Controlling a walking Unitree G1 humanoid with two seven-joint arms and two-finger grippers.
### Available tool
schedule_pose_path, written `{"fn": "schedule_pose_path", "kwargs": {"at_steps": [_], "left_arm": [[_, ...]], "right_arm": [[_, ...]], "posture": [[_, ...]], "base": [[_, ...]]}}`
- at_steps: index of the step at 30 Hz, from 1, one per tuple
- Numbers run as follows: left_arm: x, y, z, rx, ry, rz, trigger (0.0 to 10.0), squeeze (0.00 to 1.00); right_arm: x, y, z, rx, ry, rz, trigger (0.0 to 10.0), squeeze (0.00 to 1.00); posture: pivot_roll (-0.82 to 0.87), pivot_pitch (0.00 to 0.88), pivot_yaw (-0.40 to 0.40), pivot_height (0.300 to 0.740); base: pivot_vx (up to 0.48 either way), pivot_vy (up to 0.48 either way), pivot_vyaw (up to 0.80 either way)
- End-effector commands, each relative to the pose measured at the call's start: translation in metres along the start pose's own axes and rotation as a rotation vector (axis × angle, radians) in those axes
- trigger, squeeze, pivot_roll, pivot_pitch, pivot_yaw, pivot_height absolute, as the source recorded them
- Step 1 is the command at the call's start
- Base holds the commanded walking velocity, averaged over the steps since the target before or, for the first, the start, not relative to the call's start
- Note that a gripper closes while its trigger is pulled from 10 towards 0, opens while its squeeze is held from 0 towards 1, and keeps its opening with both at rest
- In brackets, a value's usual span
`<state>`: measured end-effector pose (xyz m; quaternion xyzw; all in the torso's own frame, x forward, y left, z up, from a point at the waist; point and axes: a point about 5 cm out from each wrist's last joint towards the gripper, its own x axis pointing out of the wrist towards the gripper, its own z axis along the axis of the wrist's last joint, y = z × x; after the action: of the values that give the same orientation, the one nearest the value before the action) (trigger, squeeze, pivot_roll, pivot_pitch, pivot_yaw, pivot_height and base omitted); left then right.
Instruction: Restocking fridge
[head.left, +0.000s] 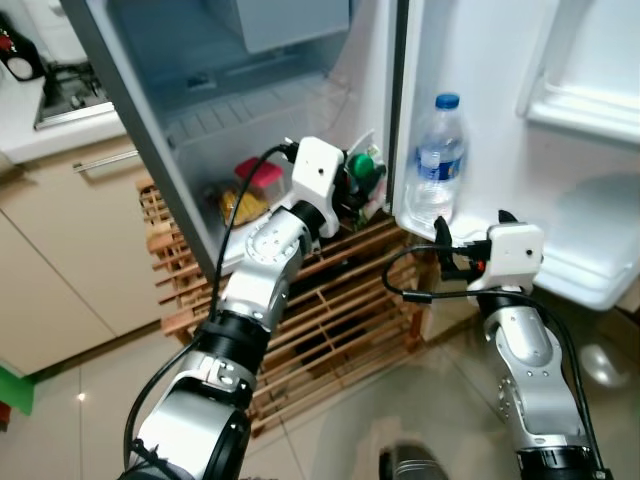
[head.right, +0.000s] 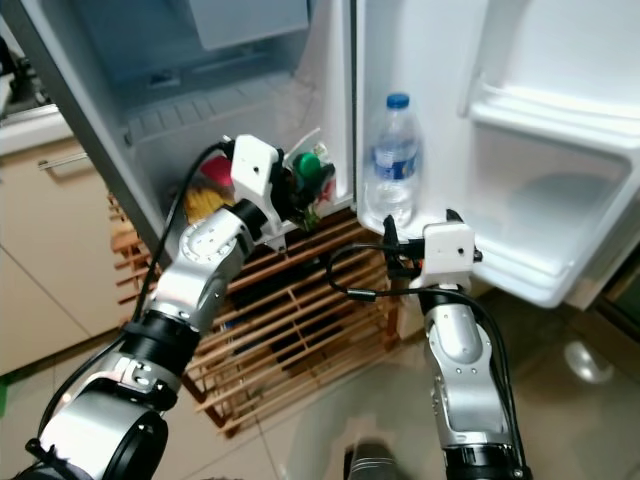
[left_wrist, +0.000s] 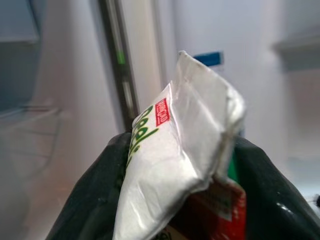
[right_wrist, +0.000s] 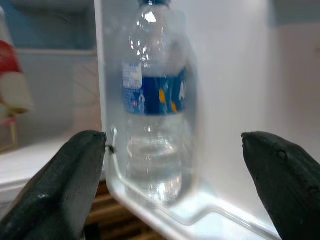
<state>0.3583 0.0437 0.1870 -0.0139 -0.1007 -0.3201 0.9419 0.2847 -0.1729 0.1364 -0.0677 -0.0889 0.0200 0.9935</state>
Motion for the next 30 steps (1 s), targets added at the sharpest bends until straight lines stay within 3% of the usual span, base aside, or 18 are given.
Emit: {"fn": "schedule_pose_path", "kwargs": {"at_steps": [1, 5, 13, 18, 25, 30], "left_arm": [[-0.004, 0.013, 0.002, -0.015, -0.002, 0.051, 10.0, 0.00], [-0.006, 0.014, 0.002, -0.048, -0.008, 0.072, 10.0, 0.00], [-0.004, 0.012, 0.001, -0.016, 0.007, 0.069, 10.0, 0.00], [0.003, 0.007, -0.001, 0.060, 0.055, 0.032, 10.0, 0.00], [0.015, 0.011, 0.000, 0.071, 0.085, 0.038, 10.0, 0.00], [0.027, 0.003, -0.001, 0.106, 0.127, -0.008, 10.0, 0.00]], "right_arm": [[0.002, 0.005, 0.002, 0.003, 0.000, 0.019, 10.0, 0.00], [0.002, 0.007, 0.002, 0.011, 0.002, 0.030, 10.0, 0.00], [0.001, 0.009, 0.003, 0.009, 0.003, 0.046, 10.0, 0.00], [-0.001, 0.010, 0.005, 0.002, -0.002, 0.063, 10.0, 0.00], [-0.009, 0.013, 0.005, 0.005, 0.012, 0.072, 10.0, 0.00], [-0.020, 0.013, 0.007, 0.017, 0.019, 0.064, 10.0, 0.00]], "posture": [[-0.19, 0.000, 0.122, 0.671], [-0.18, 0.000, 0.116, 0.671], [-0.18, 0.000, 0.103, 0.671], [-0.18, 0.000, 0.101, 0.671], [-0.21, 0.000, 0.112, 0.671], [-0.24, 0.000, 0.146, 0.671]], "base": [[0.390, 0.281, 0.00], [0.306, 0.365, 0.00], [0.202, 0.399, 0.00], [0.430, 0.000, 0.00], [0.000, 0.000, 0.00], [0.000, 0.000, 0.00]]}}
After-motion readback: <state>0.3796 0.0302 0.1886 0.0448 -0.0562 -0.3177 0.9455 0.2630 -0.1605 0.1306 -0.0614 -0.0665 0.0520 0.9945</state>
